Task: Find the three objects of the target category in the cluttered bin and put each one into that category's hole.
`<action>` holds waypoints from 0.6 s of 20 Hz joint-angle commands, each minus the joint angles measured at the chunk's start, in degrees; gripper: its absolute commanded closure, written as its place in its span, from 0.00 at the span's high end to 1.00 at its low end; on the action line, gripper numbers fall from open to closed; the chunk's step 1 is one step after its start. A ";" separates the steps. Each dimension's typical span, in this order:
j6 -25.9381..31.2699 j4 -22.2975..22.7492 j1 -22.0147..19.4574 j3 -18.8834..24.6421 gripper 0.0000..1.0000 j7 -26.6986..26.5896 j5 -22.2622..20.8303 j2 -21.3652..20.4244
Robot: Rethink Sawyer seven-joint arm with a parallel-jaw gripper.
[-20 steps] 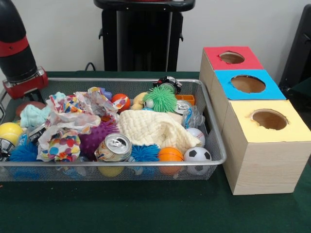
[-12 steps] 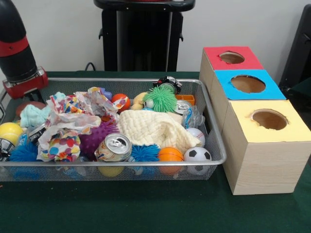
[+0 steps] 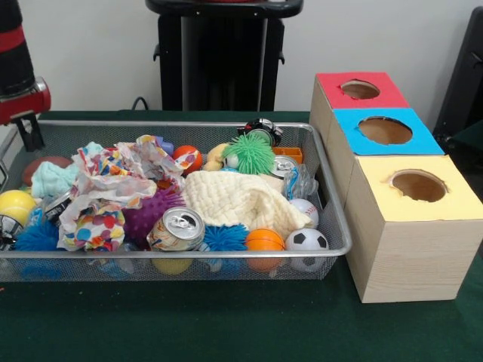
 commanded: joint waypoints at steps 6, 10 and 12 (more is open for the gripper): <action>-0.04 3.49 1.62 0.23 0.00 -5.78 -0.64 -4.77; -0.10 1.67 2.15 -0.64 0.00 -5.45 -1.16 -1.85; -0.30 1.84 1.95 1.10 0.00 -10.76 -2.73 -0.86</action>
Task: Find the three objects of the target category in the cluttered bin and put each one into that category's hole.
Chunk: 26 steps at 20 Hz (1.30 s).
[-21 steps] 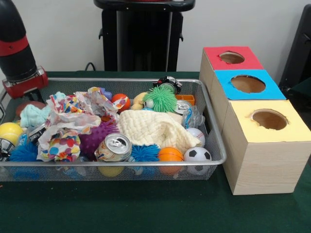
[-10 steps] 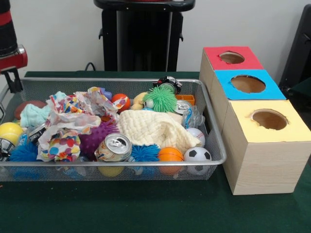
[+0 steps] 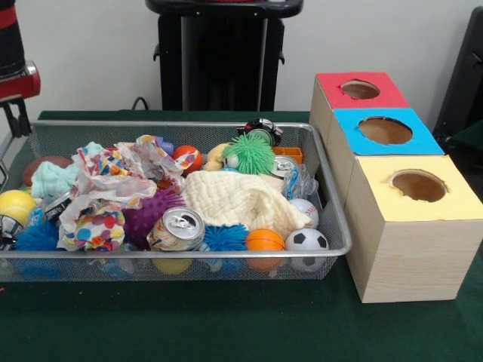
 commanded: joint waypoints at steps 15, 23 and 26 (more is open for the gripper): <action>6.01 -0.18 0.22 7.78 0.00 -36.68 -4.61 11.02; 1.53 0.54 1.84 4.81 0.00 -26.45 -3.29 7.03; 0.89 0.38 1.42 5.14 0.00 -25.72 -2.23 7.27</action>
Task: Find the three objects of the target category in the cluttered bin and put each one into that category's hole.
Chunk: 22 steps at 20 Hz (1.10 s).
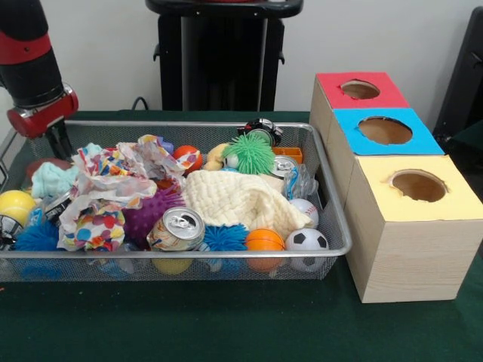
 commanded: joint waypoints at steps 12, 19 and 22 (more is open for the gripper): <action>-2.95 0.40 2.93 -0.81 1.00 -0.40 -1.13 -2.10; -10.03 -0.66 6.58 -10.22 1.00 22.57 0.70 -4.26; -13.05 -1.60 8.91 -14.85 1.00 28.67 1.80 -4.67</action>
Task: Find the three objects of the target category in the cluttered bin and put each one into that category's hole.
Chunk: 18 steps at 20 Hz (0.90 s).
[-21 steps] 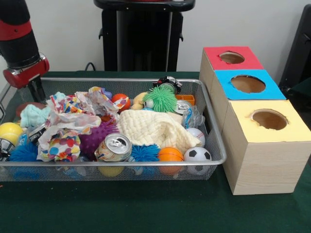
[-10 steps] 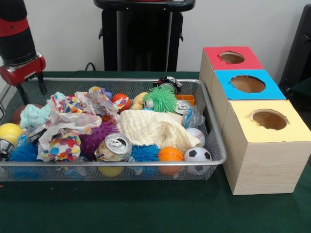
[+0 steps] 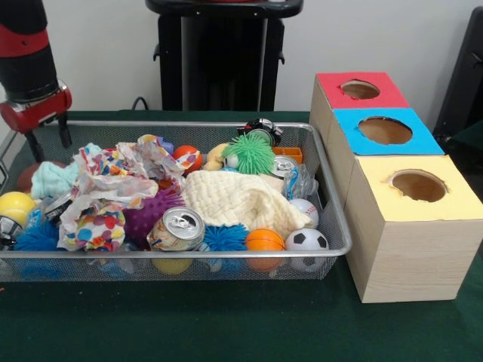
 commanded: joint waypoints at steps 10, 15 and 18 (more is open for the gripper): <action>-17.47 -3.17 11.11 -21.60 1.00 40.62 9.81 -1.35; -17.03 -4.72 13.48 -25.06 1.00 44.40 13.94 -0.45; -17.99 -3.95 14.70 -27.77 1.00 48.17 16.17 -1.00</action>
